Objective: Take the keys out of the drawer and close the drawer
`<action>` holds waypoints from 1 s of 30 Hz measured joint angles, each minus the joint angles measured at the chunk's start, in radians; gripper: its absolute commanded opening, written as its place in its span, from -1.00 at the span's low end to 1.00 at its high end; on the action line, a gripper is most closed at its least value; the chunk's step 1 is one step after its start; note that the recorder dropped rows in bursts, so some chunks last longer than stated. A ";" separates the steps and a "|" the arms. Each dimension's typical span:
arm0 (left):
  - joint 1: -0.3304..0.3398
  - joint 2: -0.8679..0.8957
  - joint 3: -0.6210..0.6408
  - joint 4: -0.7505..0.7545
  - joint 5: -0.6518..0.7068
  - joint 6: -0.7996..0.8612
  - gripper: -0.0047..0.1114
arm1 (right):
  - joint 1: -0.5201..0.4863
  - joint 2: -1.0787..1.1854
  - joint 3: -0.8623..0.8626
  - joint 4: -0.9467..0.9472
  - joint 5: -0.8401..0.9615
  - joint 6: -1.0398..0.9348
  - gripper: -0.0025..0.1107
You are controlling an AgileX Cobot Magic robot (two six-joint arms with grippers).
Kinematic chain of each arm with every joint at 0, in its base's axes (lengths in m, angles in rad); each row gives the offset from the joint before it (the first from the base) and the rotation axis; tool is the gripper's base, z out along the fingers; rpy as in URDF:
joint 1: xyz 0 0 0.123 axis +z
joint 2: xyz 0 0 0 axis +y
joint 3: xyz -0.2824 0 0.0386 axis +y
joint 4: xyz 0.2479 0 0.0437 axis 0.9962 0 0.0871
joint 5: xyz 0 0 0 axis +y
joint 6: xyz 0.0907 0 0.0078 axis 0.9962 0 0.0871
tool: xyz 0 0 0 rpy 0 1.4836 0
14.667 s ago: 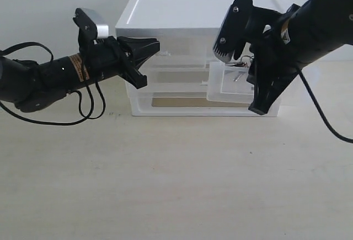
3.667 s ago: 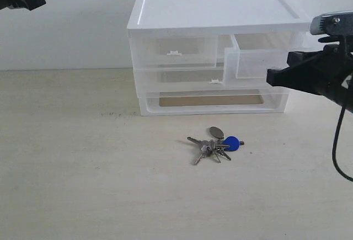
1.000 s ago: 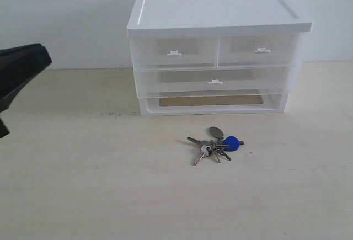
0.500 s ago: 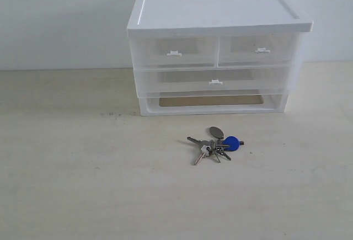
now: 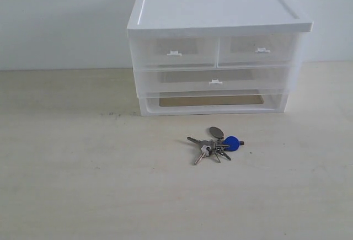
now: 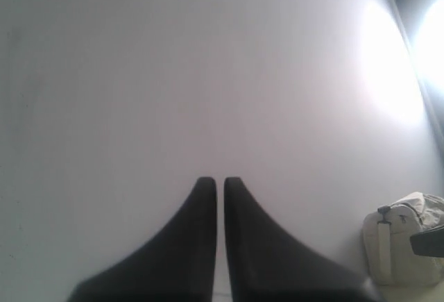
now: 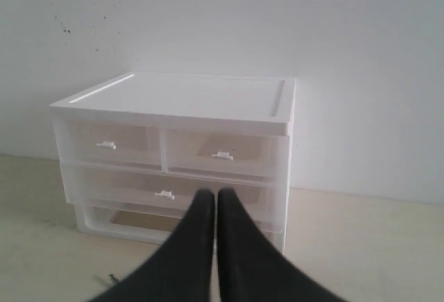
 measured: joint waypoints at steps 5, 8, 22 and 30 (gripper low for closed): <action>0.000 0.000 0.000 0.035 0.000 -0.020 -0.84 | 0.000 0.000 0.000 0.000 0.007 0.000 -0.96; 0.000 0.000 0.000 0.038 0.000 -0.020 -0.84 | 0.000 0.000 0.000 0.000 0.007 0.000 -0.96; 0.000 0.000 0.000 0.043 0.000 -0.020 -0.84 | 0.000 0.000 0.000 0.000 0.009 0.000 -0.96; 0.000 0.000 0.000 0.043 0.000 -0.008 -0.84 | 0.000 0.000 0.000 0.000 0.009 0.000 -0.96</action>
